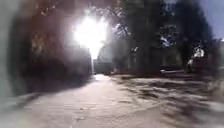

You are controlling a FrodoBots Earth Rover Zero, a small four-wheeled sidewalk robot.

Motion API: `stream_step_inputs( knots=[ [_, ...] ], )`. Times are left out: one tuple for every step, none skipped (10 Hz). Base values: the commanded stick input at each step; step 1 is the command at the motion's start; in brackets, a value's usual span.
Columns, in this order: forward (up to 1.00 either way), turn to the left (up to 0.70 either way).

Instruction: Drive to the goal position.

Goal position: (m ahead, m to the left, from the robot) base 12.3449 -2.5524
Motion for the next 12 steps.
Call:
stream_step_inputs(
  knots=[
    [1.00,0.00],
    [1.00,0.00],
    [1.00,0.09],
    [1.00,0.39],
    [1.00,0.40],
    [1.00,0.38],
    [1.00,0.11],
    [1.00,0.00],
    [1.00,0.00],
    [1.00,0.00],
    [1.00,0.16],
    [1.00,0.40]
  ],
)
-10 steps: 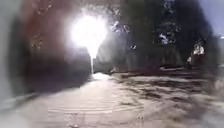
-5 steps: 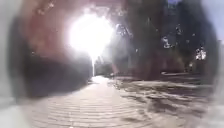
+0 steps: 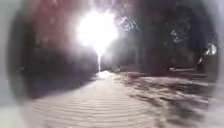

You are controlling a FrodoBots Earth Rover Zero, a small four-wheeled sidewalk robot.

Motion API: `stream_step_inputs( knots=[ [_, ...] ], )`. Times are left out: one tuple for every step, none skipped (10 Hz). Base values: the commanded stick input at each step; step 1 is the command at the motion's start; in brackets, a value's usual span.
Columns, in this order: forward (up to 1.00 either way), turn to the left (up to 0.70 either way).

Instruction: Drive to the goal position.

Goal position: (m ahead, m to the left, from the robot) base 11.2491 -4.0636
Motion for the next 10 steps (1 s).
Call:
stream_step_inputs(
  knots=[
    [1.00,0.40],
    [1.00,0.05],
    [1.00,0.00],
    [1.00,0.00],
    [1.00,0.00],
    [1.00,0.00],
    [1.00,0.00],
    [1.00,0.00],
    [1.00,0.00],
    [1.00,0.00]
  ],
)
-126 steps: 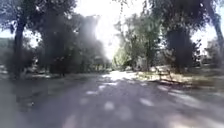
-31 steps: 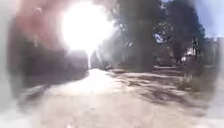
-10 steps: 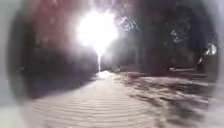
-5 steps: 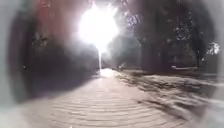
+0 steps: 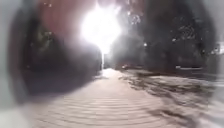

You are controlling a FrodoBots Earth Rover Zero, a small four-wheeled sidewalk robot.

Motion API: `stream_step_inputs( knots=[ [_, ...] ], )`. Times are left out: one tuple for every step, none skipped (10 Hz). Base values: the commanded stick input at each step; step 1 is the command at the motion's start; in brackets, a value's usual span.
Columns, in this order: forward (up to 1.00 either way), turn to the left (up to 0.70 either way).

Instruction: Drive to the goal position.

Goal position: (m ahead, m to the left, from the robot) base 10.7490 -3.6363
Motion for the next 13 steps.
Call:
stream_step_inputs(
  knots=[
    [1.00,0.00],
    [1.00,0.00],
    [1.00,0.00],
    [1.00,0.00],
    [1.00,0.00],
    [1.00,0.00],
    [1.00,0.22],
    [1.00,0.40],
    [1.00,0.40],
    [1.00,0.40],
    [1.00,0.39],
    [1.00,0.26],
    [1.00,0.10]
  ],
)
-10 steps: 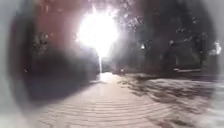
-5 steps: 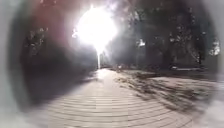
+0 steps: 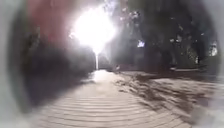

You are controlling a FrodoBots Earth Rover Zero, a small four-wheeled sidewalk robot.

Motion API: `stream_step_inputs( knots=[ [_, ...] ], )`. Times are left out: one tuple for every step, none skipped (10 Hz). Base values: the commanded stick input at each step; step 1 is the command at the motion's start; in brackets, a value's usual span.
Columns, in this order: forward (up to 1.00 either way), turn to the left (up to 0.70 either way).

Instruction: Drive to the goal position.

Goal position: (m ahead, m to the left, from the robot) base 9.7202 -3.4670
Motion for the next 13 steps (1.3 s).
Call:
stream_step_inputs(
  knots=[
    [1.00,0.00],
    [1.00,0.00],
    [1.00,0.00],
    [1.00,0.03],
    [1.00,0.31],
    [1.00,0.40],
    [1.00,0.40],
    [1.00,0.40],
    [1.00,0.00],
    [1.00,0.00],
    [1.00,0.00],
    [1.00,0.00],
    [1.00,0.00]
  ],
)
